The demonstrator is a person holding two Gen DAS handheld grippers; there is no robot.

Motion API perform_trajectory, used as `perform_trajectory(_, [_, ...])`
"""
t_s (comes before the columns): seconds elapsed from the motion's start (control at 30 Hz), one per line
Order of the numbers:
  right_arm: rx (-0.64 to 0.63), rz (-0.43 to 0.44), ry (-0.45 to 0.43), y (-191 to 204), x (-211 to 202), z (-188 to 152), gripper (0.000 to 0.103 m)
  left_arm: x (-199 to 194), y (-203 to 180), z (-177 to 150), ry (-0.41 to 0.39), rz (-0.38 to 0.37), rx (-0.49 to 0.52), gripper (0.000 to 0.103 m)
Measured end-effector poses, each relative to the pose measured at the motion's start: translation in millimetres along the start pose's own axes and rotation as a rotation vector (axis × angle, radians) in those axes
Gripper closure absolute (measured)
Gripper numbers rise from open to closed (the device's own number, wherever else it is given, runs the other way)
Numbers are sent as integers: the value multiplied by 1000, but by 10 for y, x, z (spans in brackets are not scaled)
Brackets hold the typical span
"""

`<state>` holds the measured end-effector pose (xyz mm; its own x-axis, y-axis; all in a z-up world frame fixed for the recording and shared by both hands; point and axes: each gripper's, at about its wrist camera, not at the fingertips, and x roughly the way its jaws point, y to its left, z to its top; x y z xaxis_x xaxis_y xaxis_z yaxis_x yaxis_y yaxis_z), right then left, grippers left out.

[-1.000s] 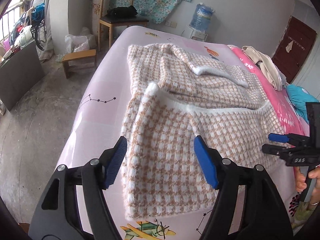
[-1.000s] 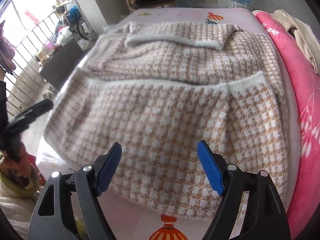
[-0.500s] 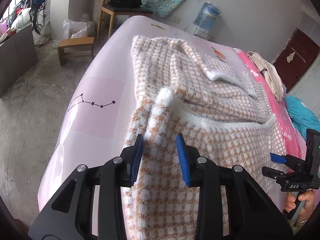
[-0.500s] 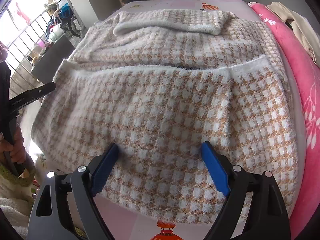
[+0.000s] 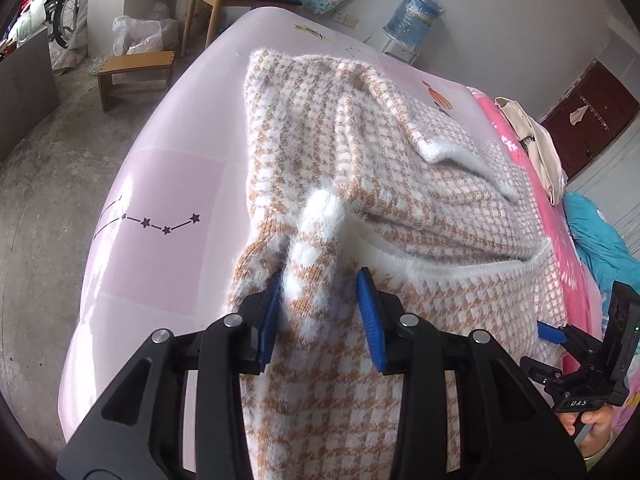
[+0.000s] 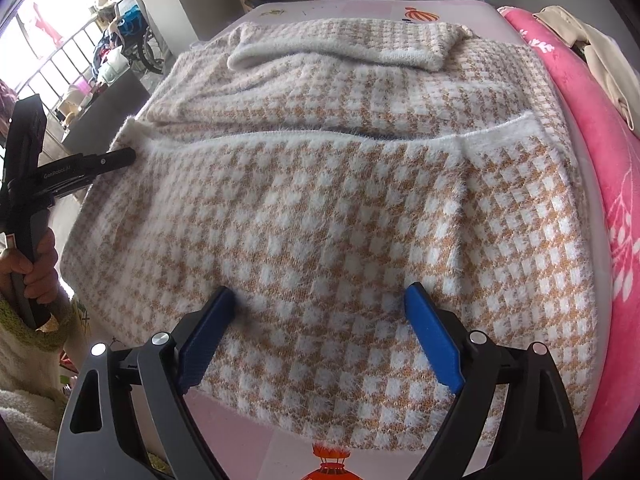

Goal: Fold large clothes

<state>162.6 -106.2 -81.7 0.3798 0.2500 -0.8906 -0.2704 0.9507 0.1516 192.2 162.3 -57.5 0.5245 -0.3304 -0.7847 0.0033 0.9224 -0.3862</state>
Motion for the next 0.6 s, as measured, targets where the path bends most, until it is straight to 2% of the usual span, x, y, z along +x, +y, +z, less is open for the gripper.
perform_trajectory(0.17, [1,0,-1,0,0,0,18,-99,-130,-75,8,-14,40,67])
perform_trajectory(0.3, [1,2,-2,5,-7,-7,17,-75,-291,-207,36,124,139,67])
perform_trajectory(0.47, [2,6,-8,2,-16,-9,17,-35,-265,-179,30,166,110,65])
perform_trajectory(0.6, [42,31,-41,-63,-108,-49,17,-3,-345,-208,3,233,124,65])
